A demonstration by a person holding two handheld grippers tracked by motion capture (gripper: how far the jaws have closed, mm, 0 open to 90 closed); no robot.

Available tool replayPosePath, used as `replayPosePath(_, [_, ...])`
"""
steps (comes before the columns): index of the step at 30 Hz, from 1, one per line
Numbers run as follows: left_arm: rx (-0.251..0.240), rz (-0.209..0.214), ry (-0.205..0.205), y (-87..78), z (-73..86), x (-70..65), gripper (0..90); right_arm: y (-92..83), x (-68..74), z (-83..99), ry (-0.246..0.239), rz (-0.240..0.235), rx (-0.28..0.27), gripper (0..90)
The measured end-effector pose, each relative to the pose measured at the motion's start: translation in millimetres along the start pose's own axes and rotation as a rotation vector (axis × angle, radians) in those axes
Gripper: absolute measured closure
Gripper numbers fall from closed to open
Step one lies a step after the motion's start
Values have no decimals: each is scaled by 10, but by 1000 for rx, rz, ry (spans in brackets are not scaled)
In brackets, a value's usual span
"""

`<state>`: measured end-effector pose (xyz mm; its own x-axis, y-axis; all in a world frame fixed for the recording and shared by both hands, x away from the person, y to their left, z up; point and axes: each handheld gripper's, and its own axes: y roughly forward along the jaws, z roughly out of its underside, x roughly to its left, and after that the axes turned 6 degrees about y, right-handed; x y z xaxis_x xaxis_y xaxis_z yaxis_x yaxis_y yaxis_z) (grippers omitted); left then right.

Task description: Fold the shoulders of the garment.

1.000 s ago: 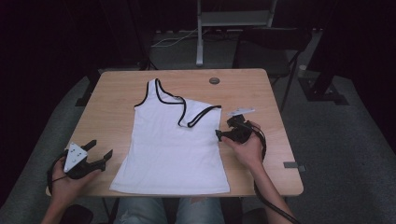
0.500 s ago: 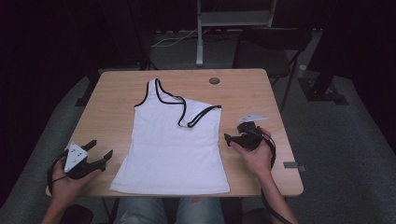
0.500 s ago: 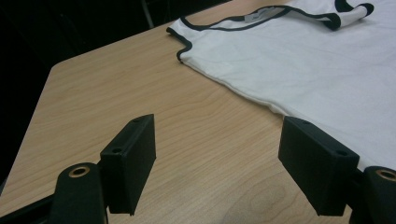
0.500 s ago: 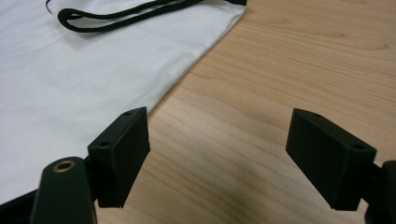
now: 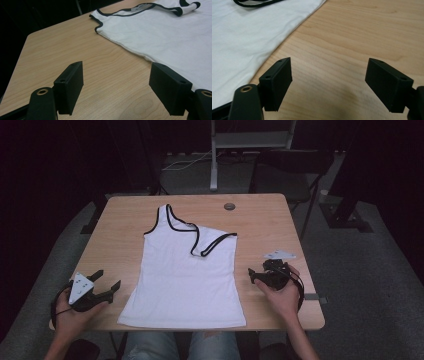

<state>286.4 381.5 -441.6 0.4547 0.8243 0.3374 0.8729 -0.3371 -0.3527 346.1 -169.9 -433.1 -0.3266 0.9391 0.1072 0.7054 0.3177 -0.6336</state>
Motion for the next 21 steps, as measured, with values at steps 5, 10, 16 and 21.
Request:
replayPosePath(5, [1, -1, 7, 1, -1, -5, 276, -25, -36, 80, 16, 10, -21, 206])
replayPosePath(10, [-16, 6, -17, 1, -1, 9, 276, -16, -51, 145, 31, 11, -39, 206])
replayPosePath(16, [-46, 11, -1, 84, -136, -4, 276, -35, -84, 165, 42, 14, -56, 201])
replayPosePath(21, [-87, 22, 9, 281, -440, 76, 276, -52, -108, 173, 47, 14, -68, 201])
